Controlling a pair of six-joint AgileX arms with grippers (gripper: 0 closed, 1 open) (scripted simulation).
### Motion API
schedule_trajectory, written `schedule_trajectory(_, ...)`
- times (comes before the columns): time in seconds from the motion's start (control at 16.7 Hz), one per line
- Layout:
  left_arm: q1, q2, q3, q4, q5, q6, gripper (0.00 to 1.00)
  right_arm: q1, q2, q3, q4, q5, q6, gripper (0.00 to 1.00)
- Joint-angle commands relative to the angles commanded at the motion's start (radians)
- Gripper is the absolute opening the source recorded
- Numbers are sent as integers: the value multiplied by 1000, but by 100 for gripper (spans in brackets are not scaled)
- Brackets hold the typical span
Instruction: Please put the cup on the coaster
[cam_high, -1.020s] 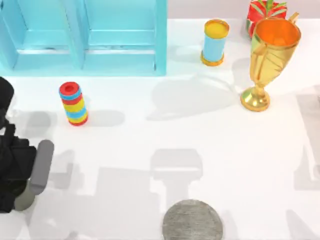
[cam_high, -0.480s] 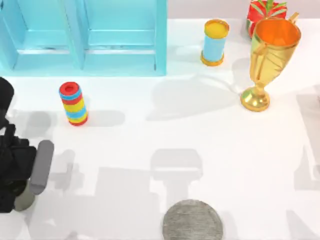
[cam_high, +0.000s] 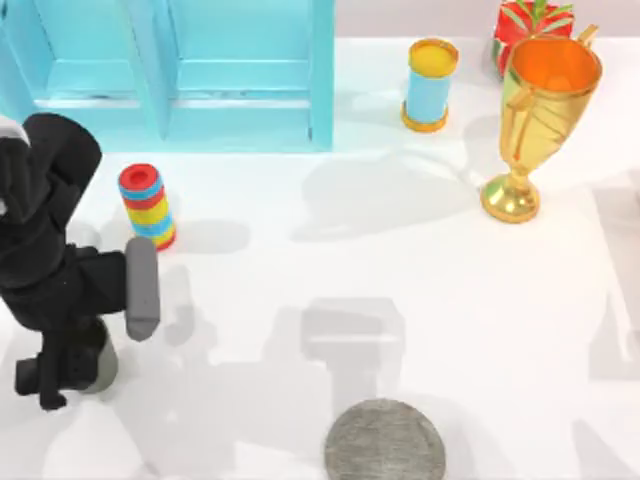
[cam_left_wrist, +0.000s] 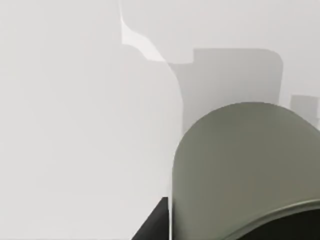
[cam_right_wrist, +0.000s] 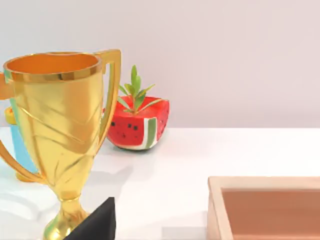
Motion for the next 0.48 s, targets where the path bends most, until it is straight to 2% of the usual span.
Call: schedule_trajectory(0.48,-315,152,248,-130,13,-794,0,0,0,0,0,0,0,100)
